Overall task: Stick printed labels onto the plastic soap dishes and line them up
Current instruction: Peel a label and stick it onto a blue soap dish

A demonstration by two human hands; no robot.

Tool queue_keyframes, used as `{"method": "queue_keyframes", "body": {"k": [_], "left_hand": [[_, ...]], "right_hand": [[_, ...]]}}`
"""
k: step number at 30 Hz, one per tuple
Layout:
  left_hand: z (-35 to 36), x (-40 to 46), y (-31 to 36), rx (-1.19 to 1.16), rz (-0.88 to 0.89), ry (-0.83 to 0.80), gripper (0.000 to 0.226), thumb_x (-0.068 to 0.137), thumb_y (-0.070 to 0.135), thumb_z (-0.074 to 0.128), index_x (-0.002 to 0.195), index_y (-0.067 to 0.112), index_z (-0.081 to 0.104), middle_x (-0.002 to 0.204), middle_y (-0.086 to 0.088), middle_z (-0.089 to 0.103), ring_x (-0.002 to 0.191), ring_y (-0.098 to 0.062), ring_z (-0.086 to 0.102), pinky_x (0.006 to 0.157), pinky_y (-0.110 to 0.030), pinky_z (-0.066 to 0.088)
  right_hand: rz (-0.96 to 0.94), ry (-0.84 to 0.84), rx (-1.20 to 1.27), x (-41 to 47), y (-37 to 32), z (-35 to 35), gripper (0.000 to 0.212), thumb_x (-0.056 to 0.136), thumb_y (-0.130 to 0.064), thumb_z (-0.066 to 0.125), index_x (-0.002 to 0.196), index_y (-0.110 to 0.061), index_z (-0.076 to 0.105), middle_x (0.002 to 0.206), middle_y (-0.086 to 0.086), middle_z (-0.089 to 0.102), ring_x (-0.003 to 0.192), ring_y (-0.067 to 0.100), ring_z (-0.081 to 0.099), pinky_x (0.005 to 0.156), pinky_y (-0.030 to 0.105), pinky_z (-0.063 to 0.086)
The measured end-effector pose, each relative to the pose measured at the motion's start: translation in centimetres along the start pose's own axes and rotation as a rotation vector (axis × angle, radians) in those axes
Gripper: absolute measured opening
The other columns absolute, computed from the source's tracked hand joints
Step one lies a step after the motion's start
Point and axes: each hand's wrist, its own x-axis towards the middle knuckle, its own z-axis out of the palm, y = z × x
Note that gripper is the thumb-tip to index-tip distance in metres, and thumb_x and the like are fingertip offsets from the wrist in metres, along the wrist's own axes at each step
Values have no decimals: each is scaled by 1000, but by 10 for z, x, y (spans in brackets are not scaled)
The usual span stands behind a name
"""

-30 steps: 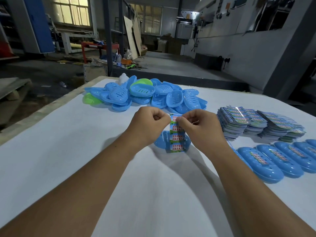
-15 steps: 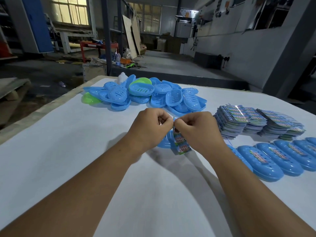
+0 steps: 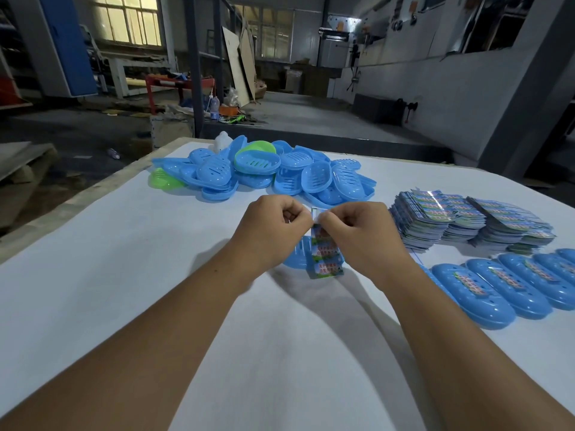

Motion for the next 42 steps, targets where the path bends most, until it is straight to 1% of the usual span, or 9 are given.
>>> {"method": "queue_keyframes", "body": {"k": [3,12,18,21,28,32,35,38,42], "left_hand": [[-3,3,-1,24,-46,31,20,85,26,66,65,23,65,55,19,61,54,2,53,54,-14,41],[-12,10,-2,205,-299,13,30,98,31,43,91,7,60,90,-6,69,87,-23,67,80,-43,57],[-20,14,-11,564,-321,28,32,101,31,33,91,8,53,91,-11,58,85,-28,53,70,-35,38],[-29,16,-18,767,-373,22,29,100,36,35,89,13,50,76,-4,49,84,-26,53,68,-35,37],[-40,12,-22,1074,-349,-31,10,95,32,50,92,22,48,84,-2,46,85,-23,45,69,-34,35],[-31,11,-11,497,-250,30,18,89,31,58,84,16,67,76,4,66,77,-17,63,59,-26,43],[-18,2,8,4,-233,-99,18,84,32,68,79,15,75,71,-1,72,64,-8,59,57,-18,46],[-8,-3,15,-141,-229,-171,17,86,36,72,77,23,77,86,-6,76,74,-16,68,70,-25,54],[-4,-6,14,-157,-231,-181,19,90,32,70,79,20,78,72,-3,72,61,-8,55,63,-23,47]], "right_hand": [[48,-8,30,4,3,-4,31,85,-28,61,73,-1,69,72,22,64,55,12,43,52,32,39],[177,68,96,9,9,-13,23,81,-22,64,63,-8,68,51,-4,61,47,10,46,45,24,40],[202,76,81,8,9,-15,27,80,-23,62,64,-3,70,52,-5,62,50,13,48,49,29,42],[204,61,85,7,8,-13,27,78,-26,63,68,-3,70,57,-2,66,52,13,49,50,30,42],[169,46,46,6,7,-8,23,75,-30,62,72,-9,70,71,14,68,54,13,48,54,33,44],[126,57,33,5,6,-5,31,70,-34,60,71,-4,66,71,18,65,54,12,45,55,31,41],[43,79,-22,2,3,-4,22,70,-36,60,64,-16,67,53,-2,60,46,3,42,49,21,39],[-23,83,-38,0,2,-3,17,73,-37,65,60,-26,65,46,-14,53,44,3,43,44,13,34],[-25,74,-78,0,4,-2,21,75,-36,69,59,-22,66,51,-13,60,46,1,46,46,18,37]]}}
